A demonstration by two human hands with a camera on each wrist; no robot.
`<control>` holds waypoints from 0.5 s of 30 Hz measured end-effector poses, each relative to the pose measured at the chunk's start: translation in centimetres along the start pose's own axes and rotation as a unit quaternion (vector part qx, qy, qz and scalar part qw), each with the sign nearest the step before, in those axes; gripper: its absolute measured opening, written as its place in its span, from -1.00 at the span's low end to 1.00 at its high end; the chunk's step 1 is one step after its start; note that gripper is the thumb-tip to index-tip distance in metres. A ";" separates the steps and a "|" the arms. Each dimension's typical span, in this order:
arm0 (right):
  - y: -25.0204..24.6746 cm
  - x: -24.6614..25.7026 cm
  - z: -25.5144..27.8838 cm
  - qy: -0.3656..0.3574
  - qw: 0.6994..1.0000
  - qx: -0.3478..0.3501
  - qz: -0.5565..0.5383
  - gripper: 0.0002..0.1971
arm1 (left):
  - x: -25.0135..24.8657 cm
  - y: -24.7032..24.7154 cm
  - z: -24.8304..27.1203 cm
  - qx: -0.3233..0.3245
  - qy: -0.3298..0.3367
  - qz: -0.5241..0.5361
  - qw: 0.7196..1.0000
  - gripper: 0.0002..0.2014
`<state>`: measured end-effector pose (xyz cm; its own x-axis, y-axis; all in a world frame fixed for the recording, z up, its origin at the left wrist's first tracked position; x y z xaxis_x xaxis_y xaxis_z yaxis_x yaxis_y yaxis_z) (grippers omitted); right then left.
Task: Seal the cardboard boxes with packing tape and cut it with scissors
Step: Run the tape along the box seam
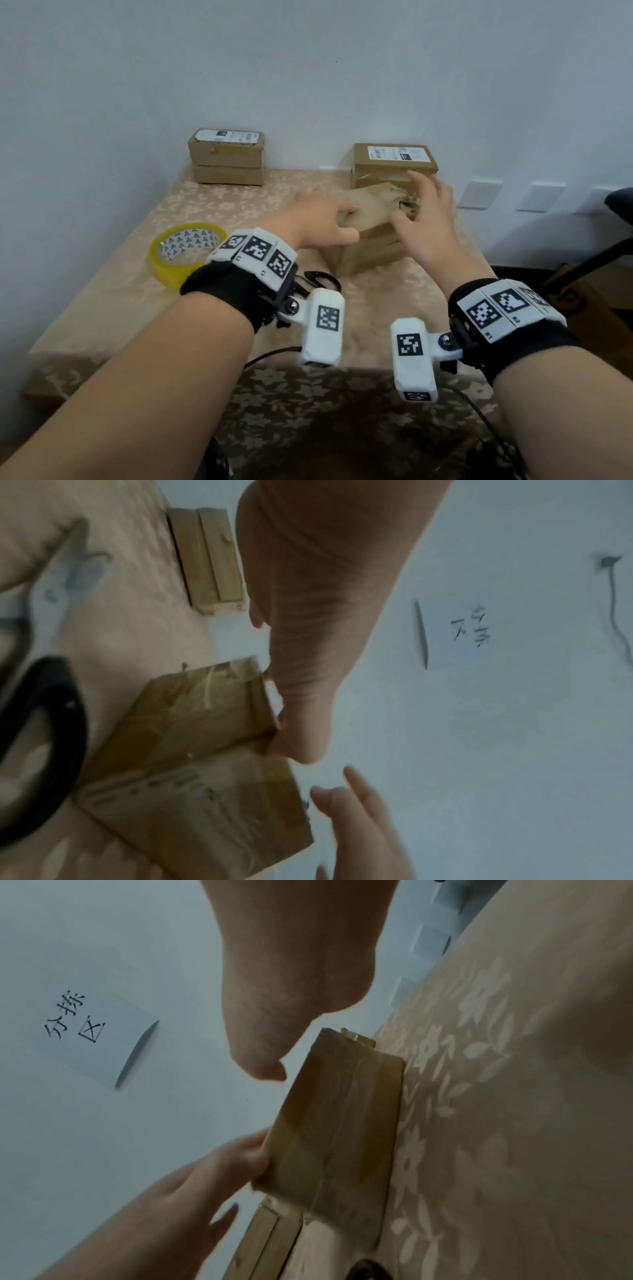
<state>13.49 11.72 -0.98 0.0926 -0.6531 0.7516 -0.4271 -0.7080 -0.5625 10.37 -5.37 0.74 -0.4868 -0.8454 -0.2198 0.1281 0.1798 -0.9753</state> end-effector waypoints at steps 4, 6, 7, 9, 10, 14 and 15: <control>0.7 -1.1 0.5 0.088 0.980 0.126 -0.125 -0.30 | 1.9 -1.0 0.9 -0.082 -0.025 -0.071 0.994 -0.60; 1.1 -0.5 1.0 0.069 0.977 0.171 -0.104 -0.40 | 2.9 -0.7 1.2 -0.140 -0.055 -0.075 0.986 -0.61; 1.4 -0.1 1.1 0.048 0.979 0.179 -0.087 -0.45 | 3.3 -0.5 1.4 -0.159 -0.066 -0.047 0.984 -0.63; 1.9 0.9 1.1 0.003 0.979 0.194 -0.058 -0.56 | 3.7 -0.1 1.4 -0.160 -0.071 0.025 0.984 -0.66; 2.2 1.5 1.2 -0.018 0.977 0.208 -0.040 -0.64 | 3.5 0.1 1.3 -0.153 -0.062 0.050 0.985 -0.67; 2.6 2.9 0.8 -0.093 0.975 0.190 0.067 -0.80 | 2.3 0.7 1.0 -0.132 -0.016 0.074 0.988 -0.68; 2.5 3.1 0.6 -0.106 0.974 0.168 0.107 -0.75 | 2.0 0.9 0.9 -0.131 -0.007 0.072 0.989 -0.69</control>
<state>13.23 7.76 -0.21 0.2317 -0.8114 0.5366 -0.1426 -0.5740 -0.8064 10.25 -7.37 -0.55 -0.4679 -0.8079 -0.3583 -0.0341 0.4216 -0.9061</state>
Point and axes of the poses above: each hand's wrist, its own z-axis away from the middle knuckle, its own y-axis out of the palm, x = y × z, the point moved 3 cm from there along -z, towards the middle knuckle, and after that the axes turned 6 degrees about -z, right-handed, at the moved point
